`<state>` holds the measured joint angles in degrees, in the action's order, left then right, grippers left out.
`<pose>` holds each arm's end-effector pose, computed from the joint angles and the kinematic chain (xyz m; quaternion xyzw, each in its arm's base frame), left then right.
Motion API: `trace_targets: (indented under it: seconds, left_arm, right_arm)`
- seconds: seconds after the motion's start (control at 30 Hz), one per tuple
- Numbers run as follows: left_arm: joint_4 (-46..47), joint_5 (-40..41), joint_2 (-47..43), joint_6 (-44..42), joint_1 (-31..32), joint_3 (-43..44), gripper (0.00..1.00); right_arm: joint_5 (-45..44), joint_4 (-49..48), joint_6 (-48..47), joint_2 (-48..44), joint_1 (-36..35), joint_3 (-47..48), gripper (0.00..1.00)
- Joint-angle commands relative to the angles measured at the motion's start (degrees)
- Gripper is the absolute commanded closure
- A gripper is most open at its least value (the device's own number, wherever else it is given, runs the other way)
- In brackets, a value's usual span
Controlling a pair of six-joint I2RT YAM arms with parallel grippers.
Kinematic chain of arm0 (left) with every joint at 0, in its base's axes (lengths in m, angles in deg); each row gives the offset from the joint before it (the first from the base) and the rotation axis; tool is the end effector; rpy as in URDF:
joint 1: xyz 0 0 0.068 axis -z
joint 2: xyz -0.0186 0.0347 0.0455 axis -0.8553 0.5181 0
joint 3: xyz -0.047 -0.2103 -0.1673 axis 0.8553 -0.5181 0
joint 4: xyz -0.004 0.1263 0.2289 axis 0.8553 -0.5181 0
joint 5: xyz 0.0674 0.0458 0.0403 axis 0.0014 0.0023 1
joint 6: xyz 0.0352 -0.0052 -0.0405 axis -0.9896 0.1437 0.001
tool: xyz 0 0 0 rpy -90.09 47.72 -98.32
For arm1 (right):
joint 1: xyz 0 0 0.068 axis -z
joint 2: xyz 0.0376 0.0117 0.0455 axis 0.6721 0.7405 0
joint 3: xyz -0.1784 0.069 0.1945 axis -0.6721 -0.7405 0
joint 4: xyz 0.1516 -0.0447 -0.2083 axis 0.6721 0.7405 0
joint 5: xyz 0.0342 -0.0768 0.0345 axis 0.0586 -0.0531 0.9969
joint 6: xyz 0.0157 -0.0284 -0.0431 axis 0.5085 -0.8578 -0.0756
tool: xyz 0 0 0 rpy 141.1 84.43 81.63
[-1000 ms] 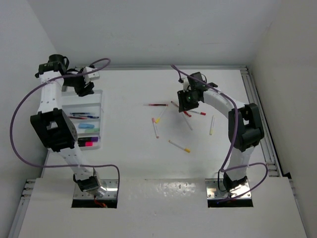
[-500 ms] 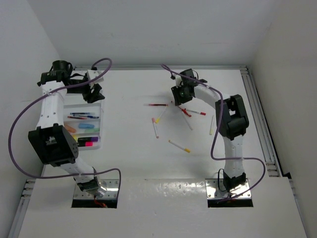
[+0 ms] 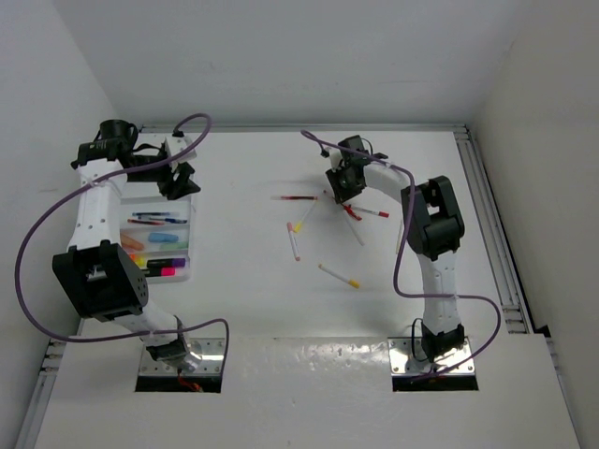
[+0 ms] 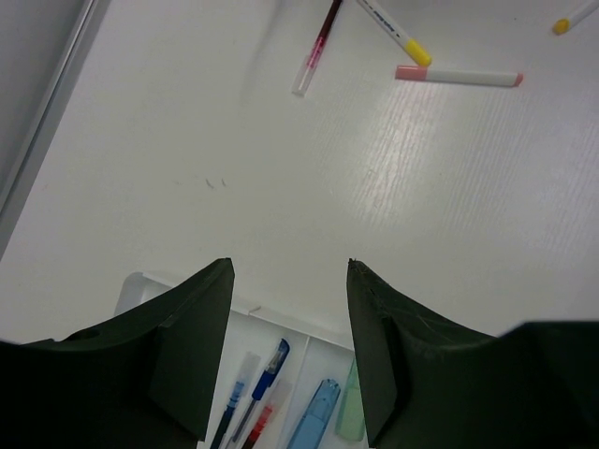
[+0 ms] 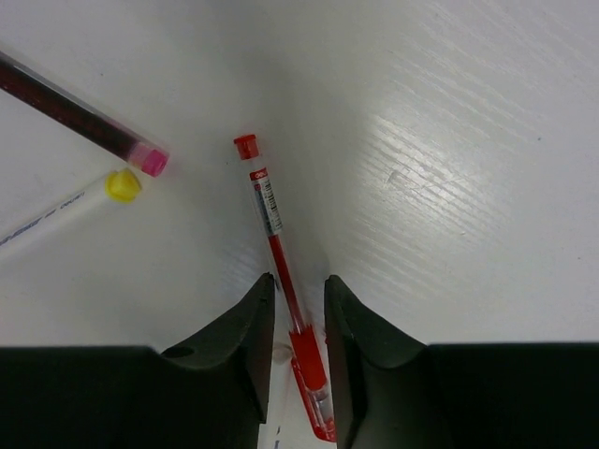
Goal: Sort the stationery into containers
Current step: Grab a piece of stationery with the right arm
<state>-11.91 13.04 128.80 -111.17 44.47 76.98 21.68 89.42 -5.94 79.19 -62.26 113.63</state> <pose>0.3025 0.0476 0.3505 0.4899 0.7237 -0.1965 0.4446 0.4389 0.1631 0.1396 -0.1872 0.9457 0.0816 0.2527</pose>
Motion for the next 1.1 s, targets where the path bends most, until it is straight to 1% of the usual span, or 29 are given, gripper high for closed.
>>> trace_targets:
  seconds: [0.0, 0.23, 0.27, 0.3, 0.5, 0.67, 0.8, 0.9, 0.93, 1.0, 1.03, 1.07]
  left_arm:
    - [0.62, -3.37, -2.28, -0.05, 0.00, -0.20, 0.42]
    - [1.67, -2.23, -3.34, 2.24, 0.44, -0.11, 0.41]
    - [1.94, -2.14, -3.69, 2.50, 0.53, -0.20, 0.41]
    - [2.03, -2.14, -4.21, 2.59, 0.62, -0.46, 0.41]
    - [3.69, -1.97, -6.32, 3.55, 1.05, -2.13, 0.41]
    - [6.77, -3.46, -7.90, 5.84, 1.06, -3.18, 0.41]
    - [12.03, -5.56, -9.31, 10.40, 1.14, -4.68, 0.42]
    - [14.50, -7.50, -11.16, 10.94, 1.23, -6.78, 0.41]
    - [14.94, -7.85, -12.12, 10.68, 1.67, -7.75, 0.41]
    - [13.12, -8.64, -13.26, 6.30, 2.28, -8.98, 0.42]
    - [11.45, -8.91, -14.23, 3.58, 3.33, -9.34, 0.42]
    - [7.60, -8.65, -14.85, -2.88, 4.04, -9.69, 0.42]
  right_arm:
    - [-0.40, -0.89, -1.36, 0.79, -0.36, 1.24, 0.75]
    - [-0.40, 0.77, -1.71, 1.49, -0.36, 2.64, 0.77]
    - [-0.40, 1.39, -1.80, 1.67, -0.53, 2.82, 0.79]
    - [-0.40, 1.57, -2.06, 1.84, -0.53, 3.00, 0.84]
    - [0.39, 1.83, -1.80, -0.25, -0.88, 2.21, 0.96]
    - [1.35, 1.74, -0.48, -3.95, -0.89, 2.21, 1.00]
    - [2.14, 3.85, 0.31, -8.25, -1.06, 3.70, 1.00]
    - [3.20, 4.55, 0.66, -11.24, -1.50, 3.62, 1.00]
    - [3.90, 4.73, 2.49, -13.16, -1.68, 3.36, 1.00]
    - [5.82, 5.61, 3.91, -15.19, -1.76, 3.00, 1.00]
    - [9.14, 5.61, 6.53, -17.38, -1.76, 1.96, 1.00]
    - [11.44, 5.26, 7.94, -18.36, -1.59, 1.25, 1.00]
